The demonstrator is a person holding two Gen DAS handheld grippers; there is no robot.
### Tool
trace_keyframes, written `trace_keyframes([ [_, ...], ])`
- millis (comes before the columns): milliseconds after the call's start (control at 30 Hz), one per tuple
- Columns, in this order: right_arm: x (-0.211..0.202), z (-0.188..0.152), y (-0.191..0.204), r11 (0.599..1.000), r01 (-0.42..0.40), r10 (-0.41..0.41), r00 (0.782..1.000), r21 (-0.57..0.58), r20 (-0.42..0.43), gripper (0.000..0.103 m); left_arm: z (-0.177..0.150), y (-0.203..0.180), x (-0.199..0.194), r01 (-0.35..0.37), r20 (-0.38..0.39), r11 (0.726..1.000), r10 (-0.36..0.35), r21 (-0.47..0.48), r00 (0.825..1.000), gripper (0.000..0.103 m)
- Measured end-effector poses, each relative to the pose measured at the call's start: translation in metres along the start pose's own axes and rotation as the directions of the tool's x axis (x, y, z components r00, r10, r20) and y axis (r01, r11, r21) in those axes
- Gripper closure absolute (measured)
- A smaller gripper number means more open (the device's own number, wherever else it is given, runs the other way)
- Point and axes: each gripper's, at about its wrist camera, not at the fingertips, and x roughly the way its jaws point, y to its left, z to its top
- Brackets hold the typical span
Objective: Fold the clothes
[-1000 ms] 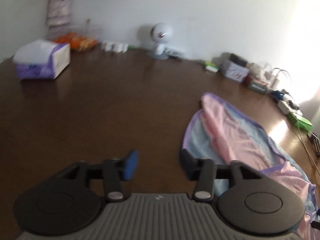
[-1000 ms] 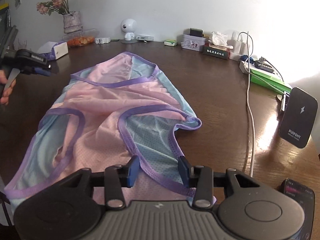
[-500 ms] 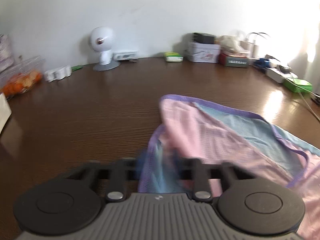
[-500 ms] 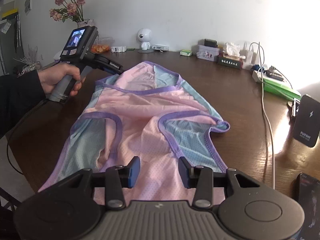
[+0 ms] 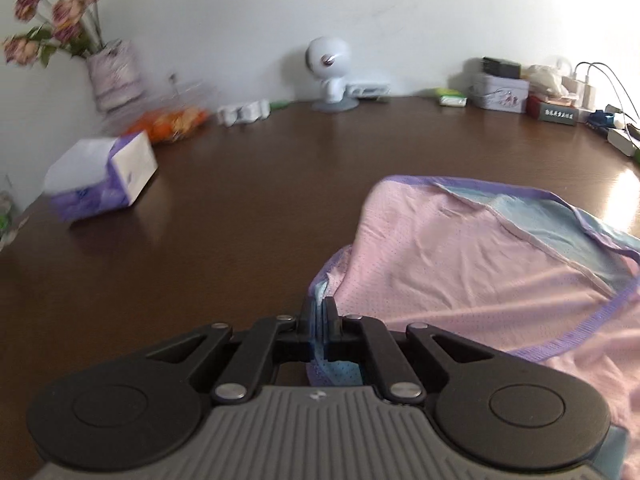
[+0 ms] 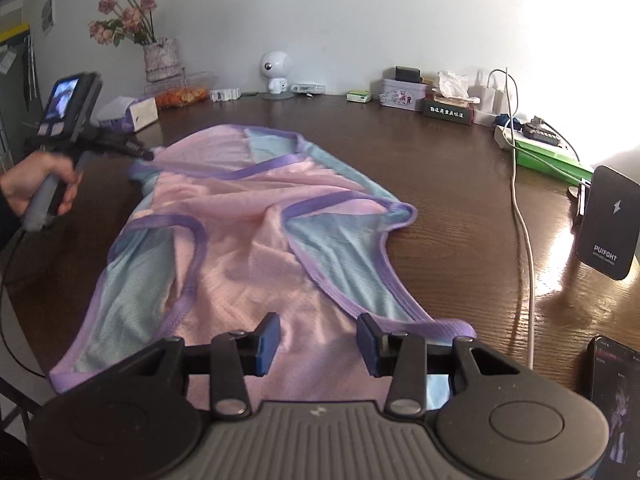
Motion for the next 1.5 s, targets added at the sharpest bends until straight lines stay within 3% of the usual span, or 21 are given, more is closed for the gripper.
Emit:
trace_keyframes([
  [100,-0.011,0.002,-0.007,0.997,-0.072,0.072,0.997,0.012,0.032,0.061,0.008,-0.003,-0.003,0.028,0.004,0.999,-0.028,0.032,1.0,0.079],
  [133,-0.013,0.001,-0.007,0.995,-0.096,0.096,0.995,0.018,0.034,0.06,0.012,-0.007,-0.002,0.045,0.011,0.998,-0.045,0.052,0.999,0.059],
  [167,-0.014,0.001,-0.006,0.994,-0.108,0.108,0.994,0.018,0.028,0.059,0.016,-0.01,0.004,0.058,0.016,0.995,-0.06,0.077,0.998,0.049],
  [233,-0.015,-0.002,-0.001,0.993,-0.117,0.117,0.993,0.013,0.015,0.059,0.025,-0.017,0.021,0.072,0.01,0.989,-0.074,0.128,0.997,0.049],
  [300,-0.015,-0.004,0.005,0.993,-0.116,0.115,0.993,0.011,0.005,0.059,0.033,-0.023,0.034,0.072,0.006,0.986,-0.073,0.148,0.997,0.052],
  [400,-0.017,-0.009,0.012,0.99,-0.138,0.138,0.99,0.028,0.005,0.059,0.039,-0.017,0.04,0.143,-0.019,0.984,-0.141,0.107,0.99,0.073],
  [467,-0.015,-0.012,0.016,0.989,-0.145,0.145,0.989,0.037,-0.011,0.059,0.036,-0.014,0.038,0.14,-0.014,0.986,-0.14,0.089,0.99,0.093],
  [533,-0.014,-0.012,0.017,0.991,-0.133,0.134,0.991,0.031,-0.024,0.06,0.033,-0.014,0.034,0.107,-0.001,0.99,-0.108,0.096,0.994,0.099],
  [700,-0.008,-0.002,-0.001,0.999,-0.03,0.031,0.998,0.02,-0.063,0.06,0.017,0.003,0.016,-0.006,0.005,0.996,0.006,0.083,1.0,0.098],
  [767,-0.003,0.004,-0.011,0.998,0.067,-0.067,0.994,0.003,-0.083,0.059,0.007,0.015,0.004,-0.01,0.009,0.998,0.009,0.055,1.0,0.088],
  [867,0.0,0.01,-0.02,0.988,0.153,-0.15,0.985,0.029,-0.09,0.059,-0.004,0.029,-0.011,0.018,0.012,1.0,-0.018,0.009,1.0,0.068],
  [900,-0.003,0.01,-0.016,0.987,0.159,-0.158,0.985,0.019,-0.067,0.058,-0.006,0.032,-0.014,0.041,0.013,0.999,-0.041,-0.005,0.999,0.066],
  [967,-0.009,0.009,-0.007,0.997,0.078,-0.077,0.997,0.028,-0.026,0.058,-0.006,0.029,-0.014,0.08,0.008,0.997,-0.08,0.004,0.997,0.063],
  [1033,-0.011,0.008,0.0,0.999,-0.013,0.013,1.0,0.034,-0.003,0.058,-0.003,0.019,-0.009,0.067,0.012,0.997,-0.067,0.037,0.998,0.062],
  [1067,-0.008,0.008,0.004,1.0,-0.018,0.018,1.0,0.02,-0.005,0.058,-0.002,0.012,-0.006,0.067,0.009,0.996,-0.068,0.054,0.998,0.062],
  [1300,-0.002,-0.003,0.018,1.0,-0.024,0.023,0.999,-0.013,-0.028,0.053,-0.001,-0.015,0.0,0.073,0.016,0.99,-0.076,0.121,0.997,0.085],
  [1333,-0.003,-0.003,0.018,0.999,-0.027,0.026,0.999,-0.022,-0.028,0.051,-0.001,-0.015,0.0,0.061,0.012,0.991,-0.063,0.121,0.998,0.096],
  [1433,-0.004,-0.008,0.019,0.998,-0.027,0.026,0.999,-0.05,-0.024,0.048,-0.005,-0.012,-0.001,-0.082,0.033,0.989,0.078,0.126,0.996,0.103],
  [1500,-0.005,-0.009,0.018,0.998,-0.033,0.032,0.999,-0.055,-0.018,0.047,-0.01,0.0,-0.003,-0.112,0.02,0.99,0.11,0.091,0.994,0.103],
])
